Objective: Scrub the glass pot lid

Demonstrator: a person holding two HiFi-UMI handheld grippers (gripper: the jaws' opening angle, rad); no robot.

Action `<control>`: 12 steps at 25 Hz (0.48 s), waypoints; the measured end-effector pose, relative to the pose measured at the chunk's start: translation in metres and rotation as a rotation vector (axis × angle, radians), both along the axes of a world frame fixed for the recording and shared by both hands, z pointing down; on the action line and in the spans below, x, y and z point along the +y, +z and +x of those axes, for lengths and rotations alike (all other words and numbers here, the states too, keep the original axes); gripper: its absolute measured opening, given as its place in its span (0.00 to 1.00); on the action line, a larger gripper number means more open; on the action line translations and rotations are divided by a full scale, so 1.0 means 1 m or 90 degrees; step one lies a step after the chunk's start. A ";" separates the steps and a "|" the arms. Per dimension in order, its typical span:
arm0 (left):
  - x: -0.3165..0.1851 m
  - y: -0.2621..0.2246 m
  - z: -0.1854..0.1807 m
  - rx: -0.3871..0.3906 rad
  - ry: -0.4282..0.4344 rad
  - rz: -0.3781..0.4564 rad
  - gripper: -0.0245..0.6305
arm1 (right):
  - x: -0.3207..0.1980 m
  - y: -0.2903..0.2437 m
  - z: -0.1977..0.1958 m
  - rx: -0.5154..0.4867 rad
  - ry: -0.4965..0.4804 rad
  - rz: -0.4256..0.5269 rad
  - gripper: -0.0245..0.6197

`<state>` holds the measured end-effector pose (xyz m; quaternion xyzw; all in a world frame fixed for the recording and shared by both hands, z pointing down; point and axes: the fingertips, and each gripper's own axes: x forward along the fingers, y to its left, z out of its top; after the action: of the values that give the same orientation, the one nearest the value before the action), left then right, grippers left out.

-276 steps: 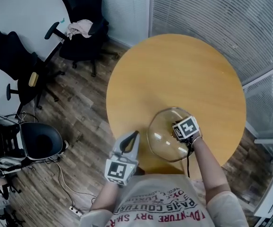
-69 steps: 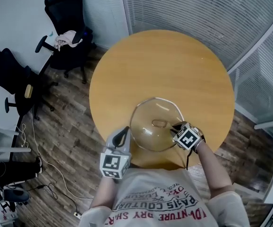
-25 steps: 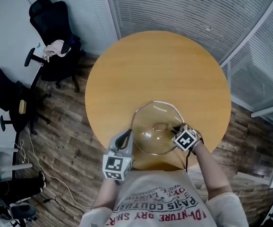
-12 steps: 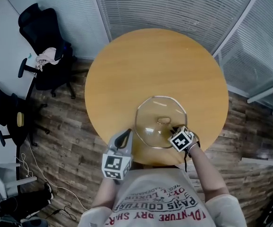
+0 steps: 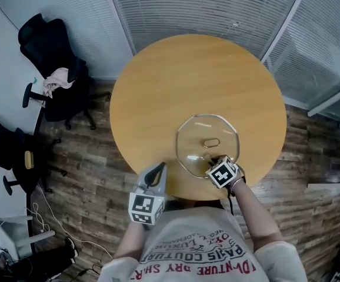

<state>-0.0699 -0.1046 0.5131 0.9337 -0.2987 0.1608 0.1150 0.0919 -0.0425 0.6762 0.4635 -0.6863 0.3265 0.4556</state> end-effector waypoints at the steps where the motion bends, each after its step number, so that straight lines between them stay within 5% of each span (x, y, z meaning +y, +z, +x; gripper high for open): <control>1: -0.001 -0.001 -0.003 -0.001 0.004 0.000 0.05 | -0.002 -0.002 -0.005 -0.005 0.001 0.006 0.13; 8: -0.001 -0.001 -0.009 -0.013 0.019 0.001 0.05 | 0.003 -0.010 0.001 -0.002 0.030 0.028 0.13; 12: -0.011 -0.007 0.003 -0.002 -0.022 0.007 0.05 | 0.008 -0.015 0.023 -0.021 0.057 0.044 0.13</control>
<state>-0.0674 -0.1161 0.5059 0.9287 -0.3158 0.1585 0.1123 0.1153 -0.0349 0.6608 0.5039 -0.6829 0.3305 0.4129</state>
